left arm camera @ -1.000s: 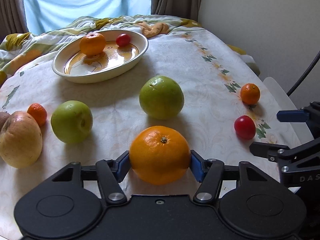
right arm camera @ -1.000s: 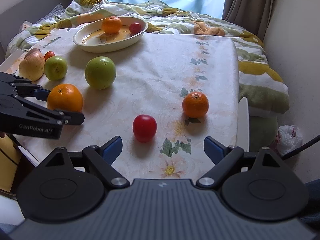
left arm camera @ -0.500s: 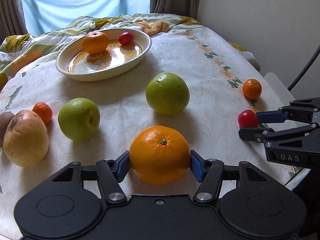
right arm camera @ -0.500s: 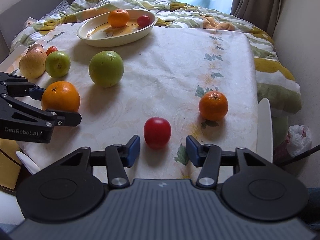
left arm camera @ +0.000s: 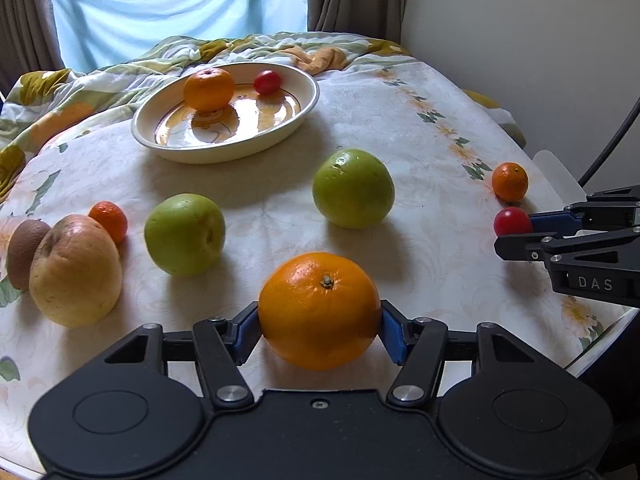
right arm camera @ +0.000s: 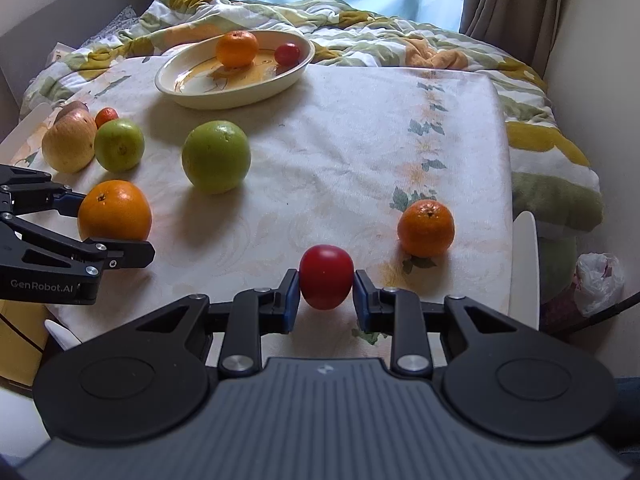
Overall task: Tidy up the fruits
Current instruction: 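Carry the orange and tomato over the white bowl with both grippers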
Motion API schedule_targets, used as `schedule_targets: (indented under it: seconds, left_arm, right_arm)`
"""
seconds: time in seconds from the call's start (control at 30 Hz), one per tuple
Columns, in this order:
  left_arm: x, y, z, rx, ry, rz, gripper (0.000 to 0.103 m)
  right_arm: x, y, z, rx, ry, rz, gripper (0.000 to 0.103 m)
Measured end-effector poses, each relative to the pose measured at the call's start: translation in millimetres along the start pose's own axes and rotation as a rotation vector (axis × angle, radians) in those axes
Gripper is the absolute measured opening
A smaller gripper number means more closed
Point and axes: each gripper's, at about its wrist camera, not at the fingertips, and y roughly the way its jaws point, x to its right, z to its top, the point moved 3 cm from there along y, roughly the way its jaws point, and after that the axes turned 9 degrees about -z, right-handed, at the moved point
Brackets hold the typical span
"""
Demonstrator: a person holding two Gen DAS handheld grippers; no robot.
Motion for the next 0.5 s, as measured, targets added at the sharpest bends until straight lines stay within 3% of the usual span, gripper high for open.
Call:
schedule_targets:
  seconds: [0.3,0.5]
  left_arm:
    - [-6.1,-40.1,10.0,0.048,-0.037,0.008,0.065]
    - [-18.4,-74.7,26.0,0.107,-0.089,0.057,0.065]
  right_arm:
    - [-7.0,-26.1,14.8,0.031,-0.008,0.013,0.043]
    - [-10.2,-51.7,37.5,0.07,-0.027,0.027,0.043]
